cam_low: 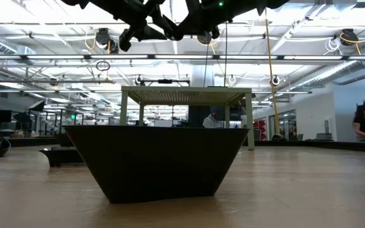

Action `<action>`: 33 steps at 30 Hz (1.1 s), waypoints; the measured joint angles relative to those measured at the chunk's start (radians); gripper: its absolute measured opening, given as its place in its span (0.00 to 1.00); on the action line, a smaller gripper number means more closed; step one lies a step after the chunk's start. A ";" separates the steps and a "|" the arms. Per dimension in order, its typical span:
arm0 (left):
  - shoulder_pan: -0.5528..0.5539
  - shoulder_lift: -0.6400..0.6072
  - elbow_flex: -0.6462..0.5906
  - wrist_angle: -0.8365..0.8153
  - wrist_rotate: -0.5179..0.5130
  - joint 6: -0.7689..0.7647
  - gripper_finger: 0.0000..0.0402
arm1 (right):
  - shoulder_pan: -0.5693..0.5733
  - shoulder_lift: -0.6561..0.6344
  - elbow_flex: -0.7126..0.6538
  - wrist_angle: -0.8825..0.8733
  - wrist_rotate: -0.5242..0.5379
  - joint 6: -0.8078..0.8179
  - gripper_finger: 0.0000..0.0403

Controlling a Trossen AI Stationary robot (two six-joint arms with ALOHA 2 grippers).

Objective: Pick & Place Mini shaped plates
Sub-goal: Stack the black drop-shaped plate on the shelf

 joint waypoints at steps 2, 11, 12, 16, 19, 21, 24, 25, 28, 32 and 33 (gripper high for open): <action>0.005 0.000 0.000 -0.001 0.013 -0.011 0.37 | 0.000 0.000 0.000 0.000 0.001 0.011 0.00; 0.010 -0.071 -0.001 0.000 0.020 0.111 0.62 | -0.047 -0.009 -0.001 -0.145 0.082 0.069 0.00; 0.010 -0.085 -0.001 -0.005 0.020 0.112 0.63 | -0.058 -0.014 -0.001 -0.167 0.083 0.089 0.00; 0.010 -0.143 -0.001 -0.016 0.020 0.112 0.65 | -0.105 -0.016 0.000 -0.246 0.080 0.167 0.00; 0.010 -0.185 -0.001 -0.027 0.020 0.111 0.64 | -0.147 -0.013 -0.001 -0.277 0.002 0.234 0.00; 0.010 -0.208 -0.001 -0.042 0.020 0.111 0.63 | -0.175 -0.006 0.000 -0.271 -0.053 0.267 0.00; 0.010 -0.244 -0.001 -0.055 0.021 0.111 0.61 | -0.206 0.020 -0.001 -0.277 -0.073 0.279 0.01; 0.010 -0.255 -0.001 -0.058 0.021 0.111 0.60 | -0.214 0.029 -0.001 -0.278 -0.077 0.278 0.01; 0.010 -0.284 -0.001 -0.065 0.021 0.123 0.59 | -0.238 0.054 -0.001 -0.269 -0.128 0.295 0.01; 0.010 -0.321 -0.001 -0.066 0.021 0.133 0.57 | -0.245 0.093 -0.001 -0.259 -0.169 0.301 0.01; 0.010 -0.330 0.000 -0.076 0.021 0.135 0.56 | -0.245 0.102 -0.001 -0.241 -0.174 0.299 0.01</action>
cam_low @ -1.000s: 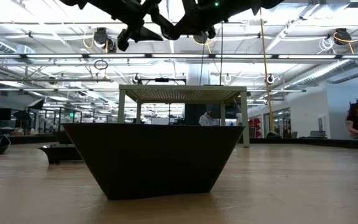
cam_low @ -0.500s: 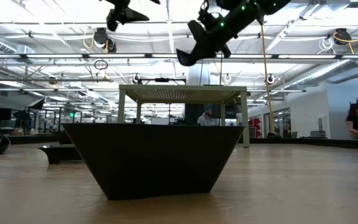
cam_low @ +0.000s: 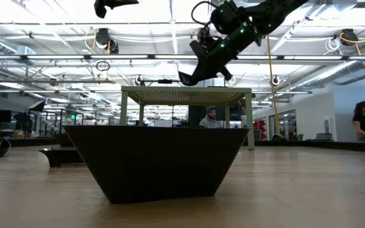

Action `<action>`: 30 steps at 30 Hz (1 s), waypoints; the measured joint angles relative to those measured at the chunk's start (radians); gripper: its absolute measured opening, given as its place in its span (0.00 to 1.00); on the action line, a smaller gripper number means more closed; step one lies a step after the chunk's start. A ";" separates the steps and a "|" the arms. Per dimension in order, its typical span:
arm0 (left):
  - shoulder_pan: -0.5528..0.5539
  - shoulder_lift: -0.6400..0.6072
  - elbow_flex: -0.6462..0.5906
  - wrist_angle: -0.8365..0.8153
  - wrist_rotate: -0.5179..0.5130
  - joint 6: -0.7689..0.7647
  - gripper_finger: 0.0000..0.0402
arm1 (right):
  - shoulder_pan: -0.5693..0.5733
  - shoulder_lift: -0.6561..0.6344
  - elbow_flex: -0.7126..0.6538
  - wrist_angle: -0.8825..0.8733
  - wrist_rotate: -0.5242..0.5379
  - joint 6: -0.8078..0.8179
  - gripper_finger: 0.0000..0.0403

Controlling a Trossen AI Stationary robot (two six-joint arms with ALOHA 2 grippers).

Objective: Pick & Place Mini shaped plates
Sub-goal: Stack the black drop-shaped plate on the shelf, then put the black distorted square plate on the shelf

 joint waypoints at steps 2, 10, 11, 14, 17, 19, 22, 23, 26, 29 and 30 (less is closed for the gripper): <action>0.000 -0.012 0.000 -0.010 0.000 0.000 0.56 | 0.000 0.007 0.000 0.011 -0.005 -0.004 0.01; 0.000 -0.040 0.000 -0.063 0.000 0.002 0.56 | -0.005 0.026 0.000 0.008 -0.006 -0.062 0.01; 0.000 -0.041 0.000 -0.063 0.000 0.003 0.56 | -0.005 0.025 0.000 0.009 -0.006 -0.069 0.01; 0.000 -0.041 0.000 -0.063 0.000 0.013 0.56 | -0.005 0.027 0.000 0.007 -0.006 -0.079 0.01; 0.000 -0.041 0.000 -0.063 -0.001 0.029 0.56 | -0.008 0.026 0.000 0.006 -0.006 -0.079 0.01; 0.000 -0.040 0.000 -0.063 -0.001 0.030 0.56 | -0.008 0.026 0.000 0.001 -0.006 -0.079 0.01; 0.000 -0.041 0.000 -0.063 -0.001 0.030 0.56 | -0.008 0.026 0.000 0.002 -0.006 -0.079 0.02; 0.000 -0.040 0.000 -0.063 -0.001 0.030 0.56 | -0.008 0.026 0.000 0.003 -0.006 -0.080 0.04; 0.000 -0.041 0.000 -0.072 -0.001 0.030 0.56 | -0.009 0.026 0.000 0.003 -0.007 -0.083 0.12; 0.000 -0.040 0.000 -0.111 -0.002 0.030 0.56 | -0.011 0.007 0.000 -0.007 -0.028 -0.089 0.21; 0.000 -0.040 0.000 -0.128 -0.002 0.029 0.56 | -0.011 -0.001 0.000 0.001 -0.036 -0.096 0.25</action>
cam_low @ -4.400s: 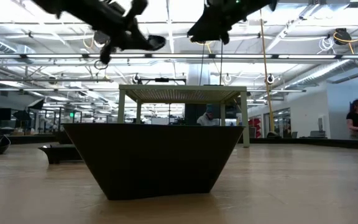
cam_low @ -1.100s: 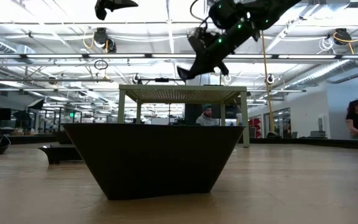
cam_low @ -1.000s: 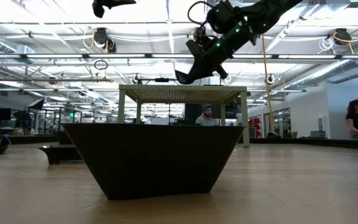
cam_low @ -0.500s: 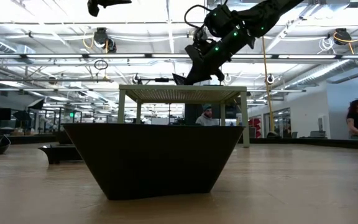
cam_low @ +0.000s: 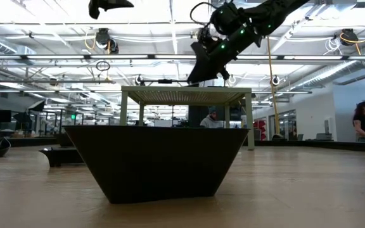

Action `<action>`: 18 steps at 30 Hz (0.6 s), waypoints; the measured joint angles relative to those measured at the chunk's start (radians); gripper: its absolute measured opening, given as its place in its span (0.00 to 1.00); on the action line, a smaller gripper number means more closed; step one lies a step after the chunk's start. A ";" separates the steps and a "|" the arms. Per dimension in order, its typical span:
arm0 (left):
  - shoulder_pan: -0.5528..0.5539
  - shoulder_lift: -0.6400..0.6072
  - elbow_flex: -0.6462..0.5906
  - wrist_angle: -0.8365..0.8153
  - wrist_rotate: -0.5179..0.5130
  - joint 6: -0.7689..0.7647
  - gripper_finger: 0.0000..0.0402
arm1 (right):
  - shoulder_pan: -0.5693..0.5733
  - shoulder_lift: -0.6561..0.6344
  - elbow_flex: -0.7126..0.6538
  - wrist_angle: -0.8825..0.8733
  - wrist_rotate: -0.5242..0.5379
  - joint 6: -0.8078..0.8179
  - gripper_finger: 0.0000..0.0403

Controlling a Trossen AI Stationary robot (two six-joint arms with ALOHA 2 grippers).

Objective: Pick & Place Mini shaped plates
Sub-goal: Put the black distorted square plate on the shelf

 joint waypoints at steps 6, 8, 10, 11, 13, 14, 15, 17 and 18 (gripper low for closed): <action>0.001 0.000 0.000 -0.192 0.000 0.000 0.56 | 0.000 -0.078 0.000 0.001 -0.003 -0.035 0.38; 0.003 0.000 0.000 -0.287 0.000 0.003 0.56 | 0.001 -0.110 0.001 0.003 -0.003 -0.035 0.40; 0.011 0.000 0.000 -0.401 0.000 0.004 0.56 | 0.001 -0.143 0.000 -0.007 -0.004 -0.035 0.40; 0.017 0.000 0.000 -0.461 0.000 0.005 0.56 | 0.001 -0.160 0.000 -0.008 -0.003 -0.035 0.40; 0.035 0.000 0.000 -0.585 0.000 0.000 0.56 | 0.006 -0.196 0.000 0.001 -0.003 -0.035 0.39; 0.046 0.000 0.000 -0.644 0.003 -0.004 0.56 | 0.007 -0.214 0.000 -0.002 -0.002 -0.034 0.39; 0.057 0.000 0.000 -0.701 0.010 -0.008 0.56 | 0.008 -0.233 0.000 -0.006 0.001 -0.034 0.38; 0.082 0.000 0.000 -0.804 0.033 -0.008 0.55 | 0.014 -0.267 0.000 -0.007 0.003 -0.034 0.37; 0.096 0.000 0.000 -0.851 0.049 -0.005 0.56 | 0.016 -0.282 0.000 -0.005 0.004 -0.034 0.37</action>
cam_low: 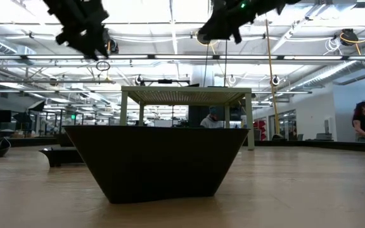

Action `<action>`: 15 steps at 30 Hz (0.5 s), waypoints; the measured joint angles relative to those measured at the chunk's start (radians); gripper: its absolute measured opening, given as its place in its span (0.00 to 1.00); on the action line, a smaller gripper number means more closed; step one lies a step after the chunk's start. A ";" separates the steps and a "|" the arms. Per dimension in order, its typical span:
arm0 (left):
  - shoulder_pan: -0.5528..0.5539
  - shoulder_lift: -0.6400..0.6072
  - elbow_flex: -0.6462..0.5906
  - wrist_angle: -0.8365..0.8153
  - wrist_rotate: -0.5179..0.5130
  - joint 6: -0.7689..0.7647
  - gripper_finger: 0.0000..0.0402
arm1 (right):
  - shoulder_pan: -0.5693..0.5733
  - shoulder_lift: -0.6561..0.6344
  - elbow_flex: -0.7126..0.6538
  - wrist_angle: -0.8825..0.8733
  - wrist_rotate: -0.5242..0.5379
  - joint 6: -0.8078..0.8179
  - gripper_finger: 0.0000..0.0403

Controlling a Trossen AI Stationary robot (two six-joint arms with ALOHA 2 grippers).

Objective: Pick & Place Mini shaped plates
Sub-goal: Put the black distorted square plate on the shelf

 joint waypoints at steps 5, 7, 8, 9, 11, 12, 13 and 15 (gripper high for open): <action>0.086 0.018 -0.011 -0.143 0.100 0.062 0.55 | 0.010 -0.079 0.000 0.000 0.002 0.002 0.36; 0.123 0.041 -0.021 -0.168 0.143 0.095 0.55 | 0.014 -0.102 0.000 0.000 0.003 0.002 0.36; 0.144 0.057 -0.023 -0.176 0.159 0.110 0.55 | 0.019 -0.113 0.000 0.001 0.003 0.002 0.36; 0.165 0.076 -0.023 -0.187 0.170 0.123 0.55 | 0.023 -0.122 0.000 0.001 0.003 0.002 0.36; 0.209 0.118 -0.024 -0.207 0.191 0.148 0.55 | 0.026 -0.135 0.000 0.000 0.003 0.002 0.36; 0.233 0.142 -0.024 -0.210 0.201 0.157 0.55 | 0.028 -0.141 0.000 0.000 0.002 0.002 0.36; 0.257 0.168 -0.024 -0.211 0.213 0.163 0.55 | 0.032 -0.144 0.000 0.000 0.004 0.002 0.36; 0.304 0.220 -0.024 -0.211 0.240 0.170 0.55 | 0.034 -0.144 0.000 0.001 0.005 0.002 0.36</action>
